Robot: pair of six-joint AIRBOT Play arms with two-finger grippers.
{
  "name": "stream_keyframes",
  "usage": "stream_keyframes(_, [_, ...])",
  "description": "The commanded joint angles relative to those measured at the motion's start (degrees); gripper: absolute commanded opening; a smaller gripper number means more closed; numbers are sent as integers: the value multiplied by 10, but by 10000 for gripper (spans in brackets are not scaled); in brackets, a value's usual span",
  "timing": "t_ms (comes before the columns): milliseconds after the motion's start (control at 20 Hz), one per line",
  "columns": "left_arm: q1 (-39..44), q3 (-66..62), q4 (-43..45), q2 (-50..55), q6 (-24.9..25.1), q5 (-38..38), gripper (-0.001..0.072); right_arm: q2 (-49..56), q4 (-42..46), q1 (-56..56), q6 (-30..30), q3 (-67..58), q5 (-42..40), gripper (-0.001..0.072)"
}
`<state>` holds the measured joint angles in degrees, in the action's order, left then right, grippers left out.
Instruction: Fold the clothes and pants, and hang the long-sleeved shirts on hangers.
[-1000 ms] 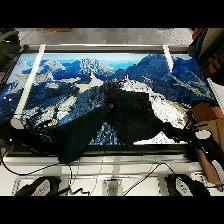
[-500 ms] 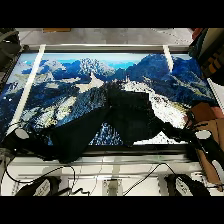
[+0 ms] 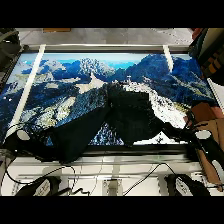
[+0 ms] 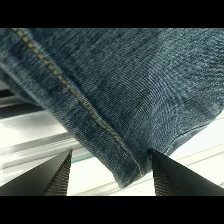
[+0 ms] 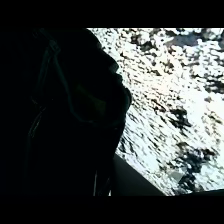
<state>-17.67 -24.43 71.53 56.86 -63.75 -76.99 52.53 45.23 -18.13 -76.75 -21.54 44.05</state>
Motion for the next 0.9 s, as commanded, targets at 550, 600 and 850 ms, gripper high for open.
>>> stream_keyframes(550, [0, -1, -7, 0, -4, -17, 559, 0, 0, 0, 0, 0, -2, 38])
stream_keyframes(600, [0, -1, -12, 0, -4, -12, 555, 0, 0, 0, 0, 0, -1, 38])
stream_keyframes(850, [1, 0, -15, 0, -6, 1, 551, 0, 0, 0, 0, 0, -1, 38])
